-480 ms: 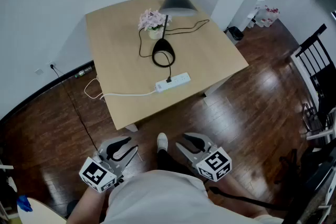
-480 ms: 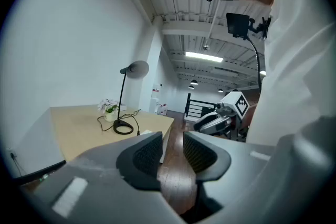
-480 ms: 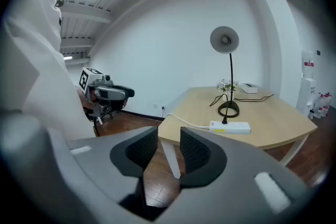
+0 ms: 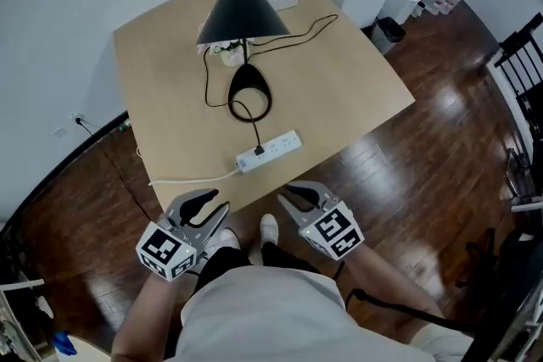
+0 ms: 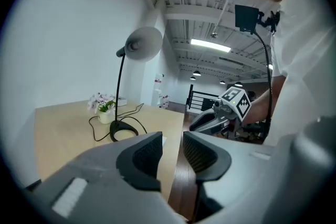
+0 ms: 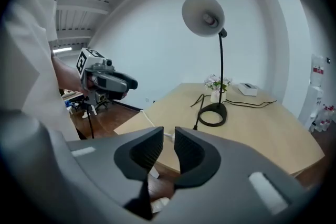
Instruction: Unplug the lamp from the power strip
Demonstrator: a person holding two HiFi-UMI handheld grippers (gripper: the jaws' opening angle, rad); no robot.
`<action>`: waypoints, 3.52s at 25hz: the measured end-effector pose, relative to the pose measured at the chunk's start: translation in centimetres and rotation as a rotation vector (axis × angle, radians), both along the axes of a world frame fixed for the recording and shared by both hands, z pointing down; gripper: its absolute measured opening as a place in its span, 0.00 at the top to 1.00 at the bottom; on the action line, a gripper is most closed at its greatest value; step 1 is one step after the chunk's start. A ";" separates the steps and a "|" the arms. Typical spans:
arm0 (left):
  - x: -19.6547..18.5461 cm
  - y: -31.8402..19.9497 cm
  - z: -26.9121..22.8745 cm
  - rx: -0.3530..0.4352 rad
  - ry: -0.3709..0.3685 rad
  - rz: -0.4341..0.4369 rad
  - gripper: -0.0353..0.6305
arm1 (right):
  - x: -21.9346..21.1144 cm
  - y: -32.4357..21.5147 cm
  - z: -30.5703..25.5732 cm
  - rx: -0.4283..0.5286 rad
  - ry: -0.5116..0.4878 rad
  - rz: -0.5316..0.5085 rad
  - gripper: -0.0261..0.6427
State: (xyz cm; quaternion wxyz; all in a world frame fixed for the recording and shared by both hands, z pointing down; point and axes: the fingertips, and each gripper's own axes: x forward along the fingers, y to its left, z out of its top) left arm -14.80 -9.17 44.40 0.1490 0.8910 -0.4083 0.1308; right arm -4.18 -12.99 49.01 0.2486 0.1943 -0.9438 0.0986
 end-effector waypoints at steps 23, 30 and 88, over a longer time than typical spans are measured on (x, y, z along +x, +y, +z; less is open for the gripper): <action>3.7 -15.1 14.5 -0.330 -0.248 0.178 0.75 | -3.0 -12.5 13.7 -0.039 0.192 0.043 0.95; 4.7 -15.1 16.7 -0.339 -0.346 0.253 0.81 | -3.1 -12.3 13.5 -0.052 0.173 0.028 0.95; -6.9 -12.3 14.3 -0.291 -0.282 -0.144 0.75 | -2.3 -12.2 13.4 0.010 0.151 0.069 0.95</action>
